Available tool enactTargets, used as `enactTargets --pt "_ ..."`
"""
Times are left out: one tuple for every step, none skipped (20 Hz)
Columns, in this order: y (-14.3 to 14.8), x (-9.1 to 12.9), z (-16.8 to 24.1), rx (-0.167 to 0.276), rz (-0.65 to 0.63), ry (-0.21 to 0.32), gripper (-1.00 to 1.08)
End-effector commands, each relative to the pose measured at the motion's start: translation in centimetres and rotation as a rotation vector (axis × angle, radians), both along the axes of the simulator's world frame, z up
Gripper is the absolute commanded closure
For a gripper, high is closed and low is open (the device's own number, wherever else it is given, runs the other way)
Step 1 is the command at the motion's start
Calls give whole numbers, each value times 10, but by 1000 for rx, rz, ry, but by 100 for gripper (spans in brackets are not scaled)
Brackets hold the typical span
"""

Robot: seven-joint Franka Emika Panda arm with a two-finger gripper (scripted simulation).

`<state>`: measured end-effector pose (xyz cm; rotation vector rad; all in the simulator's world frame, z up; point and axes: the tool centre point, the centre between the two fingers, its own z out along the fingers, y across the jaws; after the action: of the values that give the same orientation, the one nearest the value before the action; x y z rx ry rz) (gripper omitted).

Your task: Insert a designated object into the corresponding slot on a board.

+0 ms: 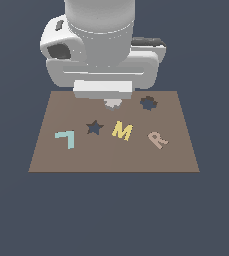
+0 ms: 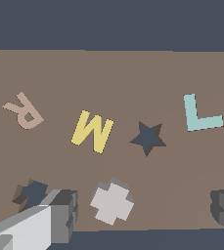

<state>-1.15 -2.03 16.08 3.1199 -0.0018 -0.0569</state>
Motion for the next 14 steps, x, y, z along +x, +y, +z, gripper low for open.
enactTargets --pt "0 0 0 0 0 0 -92" --pt "0 0 0 0 -1 0 -92" --pt "0 -1 -1 0 -3 0 -92" --pt "0 -1 -2 0 -6 -1 -92" --pt "0 -2 -3 0 -12 -1 -92" --pt "0 -4 -4 0 -18 -2 -92" --pt "0 -5 -6 1 -26 -2 -92" --pt "0 -7 -9 1 -36 -3 -92" --pt "0 -9 -11 1 -47 -4 -92" --pt "0 -12 -14 2 -60 -5 -92" --pt "0 -14 -18 2 -74 -7 -92" --pt "0 -17 -22 2 -89 -8 -92" --pt "0 -21 -26 3 -106 -10 -92" --pt "0 -24 -30 3 -125 -11 -92"
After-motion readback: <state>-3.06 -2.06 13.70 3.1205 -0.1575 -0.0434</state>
